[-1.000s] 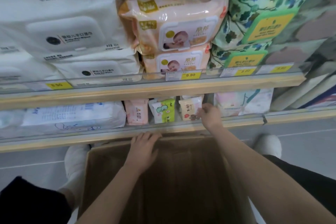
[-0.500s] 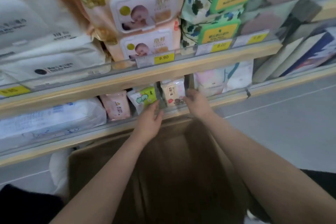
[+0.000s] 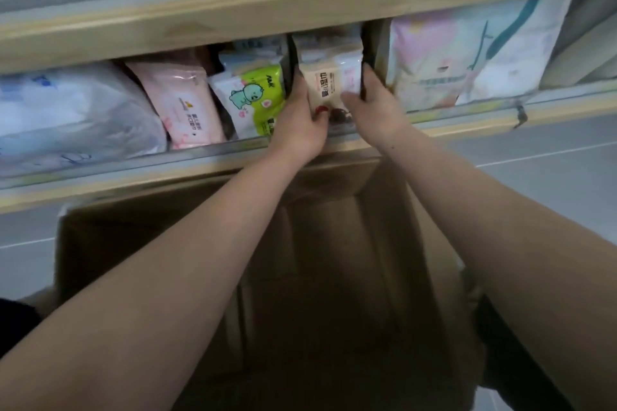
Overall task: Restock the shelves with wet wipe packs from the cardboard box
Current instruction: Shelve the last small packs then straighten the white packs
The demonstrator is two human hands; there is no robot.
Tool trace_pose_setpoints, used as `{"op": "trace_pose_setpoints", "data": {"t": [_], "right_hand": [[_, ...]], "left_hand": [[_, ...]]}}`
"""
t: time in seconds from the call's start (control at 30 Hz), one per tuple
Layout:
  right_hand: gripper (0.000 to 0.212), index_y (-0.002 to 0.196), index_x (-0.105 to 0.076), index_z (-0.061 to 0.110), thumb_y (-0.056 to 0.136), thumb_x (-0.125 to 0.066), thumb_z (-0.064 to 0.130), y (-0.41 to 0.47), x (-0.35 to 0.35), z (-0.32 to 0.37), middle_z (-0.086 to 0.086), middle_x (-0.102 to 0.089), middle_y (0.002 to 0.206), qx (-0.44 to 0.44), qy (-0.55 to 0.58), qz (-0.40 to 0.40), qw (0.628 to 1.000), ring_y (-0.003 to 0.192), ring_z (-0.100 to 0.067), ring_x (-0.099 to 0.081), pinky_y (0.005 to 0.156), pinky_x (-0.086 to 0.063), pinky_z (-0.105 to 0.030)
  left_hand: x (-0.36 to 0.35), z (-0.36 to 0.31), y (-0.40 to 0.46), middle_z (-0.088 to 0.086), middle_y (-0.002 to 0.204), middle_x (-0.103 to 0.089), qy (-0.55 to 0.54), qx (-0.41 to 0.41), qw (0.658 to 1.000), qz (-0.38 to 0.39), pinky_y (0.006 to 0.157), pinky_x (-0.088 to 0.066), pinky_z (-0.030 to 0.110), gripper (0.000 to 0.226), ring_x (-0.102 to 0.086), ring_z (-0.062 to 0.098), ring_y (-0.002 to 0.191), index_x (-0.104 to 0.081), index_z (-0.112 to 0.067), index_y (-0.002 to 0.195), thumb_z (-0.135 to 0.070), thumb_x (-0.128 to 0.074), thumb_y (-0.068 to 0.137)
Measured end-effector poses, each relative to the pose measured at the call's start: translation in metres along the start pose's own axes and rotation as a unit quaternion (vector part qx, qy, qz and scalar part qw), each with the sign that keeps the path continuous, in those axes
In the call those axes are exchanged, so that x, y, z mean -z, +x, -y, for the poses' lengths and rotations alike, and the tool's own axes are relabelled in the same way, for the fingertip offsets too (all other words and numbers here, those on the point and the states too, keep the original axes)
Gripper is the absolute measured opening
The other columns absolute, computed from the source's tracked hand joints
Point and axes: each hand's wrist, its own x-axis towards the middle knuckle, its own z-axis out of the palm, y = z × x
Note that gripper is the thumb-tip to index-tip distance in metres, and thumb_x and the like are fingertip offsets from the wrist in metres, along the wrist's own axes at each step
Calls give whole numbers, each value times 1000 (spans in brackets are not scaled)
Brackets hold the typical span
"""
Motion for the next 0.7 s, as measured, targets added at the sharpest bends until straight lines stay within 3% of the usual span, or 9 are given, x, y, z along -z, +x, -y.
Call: {"op": "trace_pose_setpoints", "data": {"t": [0.07, 0.17, 0.23, 0.3, 0.37, 0.5, 0.63, 0.7], "right_hand": [[58, 150, -18, 18, 98, -43, 20, 6, 0, -1, -1, -47, 141, -7, 19, 3, 1000, 122, -18, -48, 84, -34, -16], [67, 151, -6, 21, 96, -44, 14, 13, -1, 1, 1, -45, 133, -12, 80, 15, 997, 105, -8, -41, 64, -34, -10], [71, 151, -6, 22, 94, -47, 8, 15, -4, 5, 1, -43, 128, -21, 126, 17, 992, 103, -7, -39, 50, -38, -9], [67, 150, -13, 18, 93, -46, 2, 16, -6, 7, 0, -45, 122, -24, 147, 3, 989, 102, -9, -44, 48, -38, -3], [58, 147, -22, 16, 94, -42, 1, 19, -6, 8, 0, -48, 121, -19, 152, -12, 988, 106, -11, -47, 55, -39, -3], [58, 148, -20, 19, 96, -39, 2, 15, -3, 11, 2, -48, 132, -13, 116, -10, 993, 119, -11, -45, 80, -34, -10], [66, 150, -15, 21, 93, -34, -6, 13, -5, 7, -3, -45, 141, -6, 121, -15, 993, 125, -19, -45, 96, -40, -24], [66, 150, -15, 19, 93, -32, -8, 17, -8, 6, -3, -40, 145, 3, 131, -28, 991, 129, -18, -41, 97, -35, -19]], "left_hand": [[-5, 0, 10, 6, 134, -54, -10, 19, 1000, -8, 88, -37, 19, 67, -52, 24, 119, -19, -15, 148, -11, -53, 90], [-13, -2, 22, 8, 127, -58, -29, 46, 998, -11, 90, -45, 30, 68, -56, 26, 113, -17, -16, 147, -11, -50, 89], [-16, -2, 27, 9, 126, -58, -36, 52, 998, -21, 88, -43, 27, 68, -56, 26, 112, -17, -16, 148, -9, -49, 88], [-18, -3, 28, 8, 127, -58, -41, 46, 997, -35, 85, -40, 21, 65, -55, 25, 114, -20, -16, 147, -5, -47, 89], [-19, -4, 30, 6, 129, -57, -47, 37, 997, -44, 80, -35, 14, 64, -53, 25, 117, -22, -17, 146, -1, -46, 89], [-17, -4, 30, 5, 129, -56, -65, 43, 996, -50, 78, -32, 9, 63, -52, 22, 118, -26, -18, 145, 1, -43, 88], [-22, -4, 33, 6, 127, -58, -100, 61, 991, -60, 98, -44, 31, 60, -54, 23, 117, -32, -20, 142, 1, -43, 88], [-25, -3, 36, 6, 128, -58, -101, 66, 990, -71, 101, -44, 35, 57, -54, 24, 117, -34, -19, 142, 0, -41, 89]]}}
